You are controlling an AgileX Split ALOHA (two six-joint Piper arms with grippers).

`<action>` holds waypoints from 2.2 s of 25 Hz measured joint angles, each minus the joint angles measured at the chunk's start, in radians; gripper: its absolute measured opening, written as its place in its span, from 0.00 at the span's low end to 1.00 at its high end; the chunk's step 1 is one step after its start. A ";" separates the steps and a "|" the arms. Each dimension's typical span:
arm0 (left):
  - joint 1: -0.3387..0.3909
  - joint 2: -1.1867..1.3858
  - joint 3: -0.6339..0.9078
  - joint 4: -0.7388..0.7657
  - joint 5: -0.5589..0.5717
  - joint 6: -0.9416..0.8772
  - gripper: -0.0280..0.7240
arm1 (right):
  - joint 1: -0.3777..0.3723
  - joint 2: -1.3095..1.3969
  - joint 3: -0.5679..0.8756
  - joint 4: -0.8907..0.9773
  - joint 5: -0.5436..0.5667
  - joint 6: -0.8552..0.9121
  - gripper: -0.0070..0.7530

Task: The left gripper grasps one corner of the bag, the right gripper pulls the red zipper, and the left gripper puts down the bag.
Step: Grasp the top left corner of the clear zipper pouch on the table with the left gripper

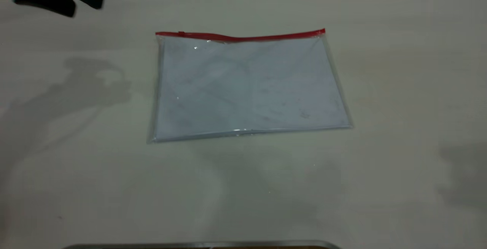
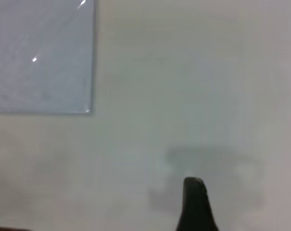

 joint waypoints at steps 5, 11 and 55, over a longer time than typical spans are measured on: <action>-0.012 0.127 -0.051 -0.154 -0.039 0.149 0.82 | 0.000 0.150 -0.055 -0.001 -0.050 -0.015 0.77; -0.052 0.243 -0.062 -0.403 -0.076 0.325 0.82 | 0.000 0.238 -0.056 -0.004 -0.101 -0.016 0.77; -0.093 0.534 -0.433 -0.513 0.274 0.838 0.11 | 0.000 0.249 -0.061 0.008 -0.188 -0.040 0.77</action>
